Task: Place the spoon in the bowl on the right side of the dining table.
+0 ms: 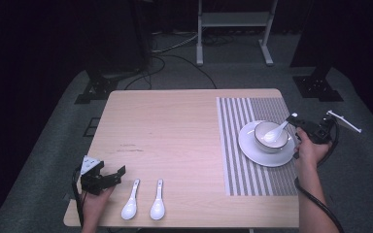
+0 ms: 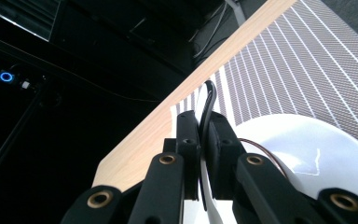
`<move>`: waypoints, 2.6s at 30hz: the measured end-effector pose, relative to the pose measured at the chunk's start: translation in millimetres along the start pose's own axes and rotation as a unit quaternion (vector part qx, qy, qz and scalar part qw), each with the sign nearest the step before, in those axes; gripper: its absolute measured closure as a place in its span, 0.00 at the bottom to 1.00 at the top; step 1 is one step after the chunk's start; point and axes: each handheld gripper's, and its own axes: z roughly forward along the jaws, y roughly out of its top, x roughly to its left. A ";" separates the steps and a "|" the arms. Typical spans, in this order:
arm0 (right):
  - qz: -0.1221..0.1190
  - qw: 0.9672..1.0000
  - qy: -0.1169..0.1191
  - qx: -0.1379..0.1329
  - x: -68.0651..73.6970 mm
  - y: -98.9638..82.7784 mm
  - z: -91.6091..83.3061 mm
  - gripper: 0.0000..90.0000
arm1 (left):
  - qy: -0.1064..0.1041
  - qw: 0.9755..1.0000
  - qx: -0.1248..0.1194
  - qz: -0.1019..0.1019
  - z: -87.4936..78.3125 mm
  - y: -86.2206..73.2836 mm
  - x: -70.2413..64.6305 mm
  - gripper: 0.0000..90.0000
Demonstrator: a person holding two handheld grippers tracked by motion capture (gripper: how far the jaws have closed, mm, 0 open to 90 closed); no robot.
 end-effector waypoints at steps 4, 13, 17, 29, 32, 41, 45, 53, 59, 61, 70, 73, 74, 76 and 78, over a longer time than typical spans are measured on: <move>0.001 1.000 -0.005 0.000 -4.6 -1.2 -0.3 0.94 | -0.001 1.000 0.000 0.000 0.0 0.0 -0.1 0.06; -0.005 1.000 -0.014 0.015 -11.0 -7.3 5.6 0.94 | -0.001 1.000 0.000 0.000 0.0 0.0 -0.1 0.06; -0.005 0.999 -0.020 0.026 -18.4 -10.8 9.5 0.94 | -0.002 1.000 0.000 0.001 0.0 0.0 0.0 0.06; -0.023 0.999 -0.038 0.028 -28.9 -10.6 3.9 0.93 | -0.004 1.000 0.000 -0.001 -0.2 0.0 0.7 0.06; -0.027 0.999 -0.036 0.026 -29.6 -10.1 2.1 0.93 | -0.003 1.000 0.001 0.000 -0.1 0.0 0.3 0.06; -0.025 0.999 -0.039 0.023 -36.5 -9.8 -1.2 0.87 | -0.003 1.000 0.001 0.000 0.0 0.1 0.5 0.06; -0.021 0.999 -0.037 0.023 -40.7 -10.7 -2.9 0.85 | -0.003 1.000 0.001 -0.001 -0.1 0.0 0.4 0.06; -0.011 1.000 -0.015 0.019 -46.9 -11.4 -9.2 0.82 | -0.003 1.000 0.001 -0.001 -0.1 0.0 0.5 0.06; -0.011 1.000 0.003 0.018 -47.4 -12.7 -13.0 0.81 | -0.002 1.000 0.002 0.000 -0.1 0.1 0.4 0.06; -0.014 1.000 0.013 0.021 -46.0 -13.9 -14.6 0.78 | -0.001 1.000 0.001 -0.001 -0.1 0.1 0.5 0.06; -0.020 0.998 0.047 0.031 -40.4 -19.5 -17.4 0.71 | 0.001 1.000 0.003 -0.004 0.2 0.3 0.7 0.06; -0.024 0.998 0.054 0.032 -38.5 -21.0 -18.9 0.68 | 0.001 1.000 0.003 -0.003 0.2 0.3 0.6 0.06; -0.026 0.998 0.057 0.032 -37.9 -21.4 -19.8 0.67 | 0.002 1.000 0.003 -0.003 0.1 0.2 0.6 0.06; -0.028 0.997 0.059 0.033 -37.5 -21.8 -20.8 0.67 | 0.002 1.000 0.003 -0.003 0.1 0.2 0.5 0.06; -0.032 0.997 0.065 0.035 -36.9 -23.9 -23.8 0.65 | 0.003 1.000 0.003 -0.002 0.0 0.1 0.4 0.06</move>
